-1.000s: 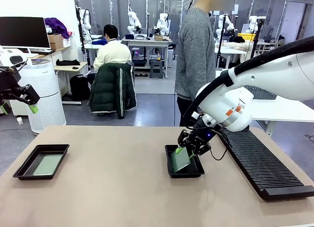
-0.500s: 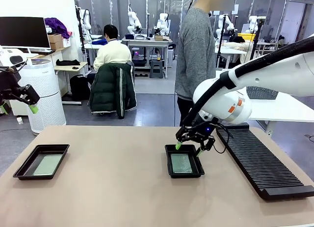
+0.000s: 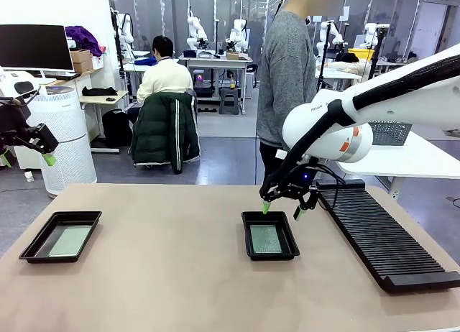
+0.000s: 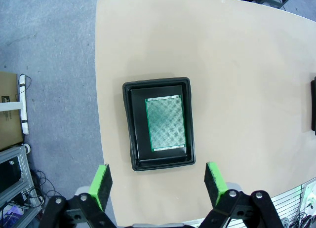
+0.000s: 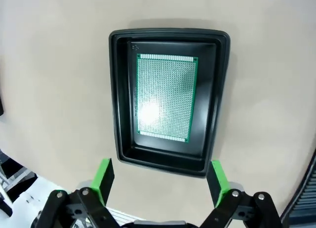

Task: Inspect and transfer BCBs to ESD trays.
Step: Pick up the Blank PCB from the PCB Rack and place it in the right ESD tray.

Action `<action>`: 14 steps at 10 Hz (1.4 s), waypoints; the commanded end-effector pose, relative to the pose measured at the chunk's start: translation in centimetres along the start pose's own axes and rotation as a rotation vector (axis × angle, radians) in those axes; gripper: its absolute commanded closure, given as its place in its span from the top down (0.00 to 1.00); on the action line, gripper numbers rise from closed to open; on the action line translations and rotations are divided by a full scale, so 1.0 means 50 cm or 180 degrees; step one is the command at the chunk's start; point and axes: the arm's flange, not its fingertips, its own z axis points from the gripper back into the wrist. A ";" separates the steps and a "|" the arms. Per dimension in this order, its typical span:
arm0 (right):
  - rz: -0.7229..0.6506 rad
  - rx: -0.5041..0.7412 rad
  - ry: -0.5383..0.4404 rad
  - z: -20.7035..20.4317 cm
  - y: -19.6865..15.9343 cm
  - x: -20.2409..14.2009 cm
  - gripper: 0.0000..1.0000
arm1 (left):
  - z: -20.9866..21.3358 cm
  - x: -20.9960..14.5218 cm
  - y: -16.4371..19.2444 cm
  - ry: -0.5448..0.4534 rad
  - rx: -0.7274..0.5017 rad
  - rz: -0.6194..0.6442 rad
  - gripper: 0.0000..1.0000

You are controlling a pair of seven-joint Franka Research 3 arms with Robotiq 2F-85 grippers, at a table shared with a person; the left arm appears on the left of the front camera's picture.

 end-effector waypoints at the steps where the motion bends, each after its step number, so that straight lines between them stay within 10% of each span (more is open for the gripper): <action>1: -0.0063 -0.0186 0.0029 0.021 0.011 -0.008 1.00 | -0.001 -0.005 -0.001 -0.0014 0.0009 0.0002 1.00; 14: -0.0022 -0.0207 0.0042 0.027 0.001 -0.013 1.00 | -0.001 -0.005 -0.001 -0.0014 0.0009 0.0002 1.00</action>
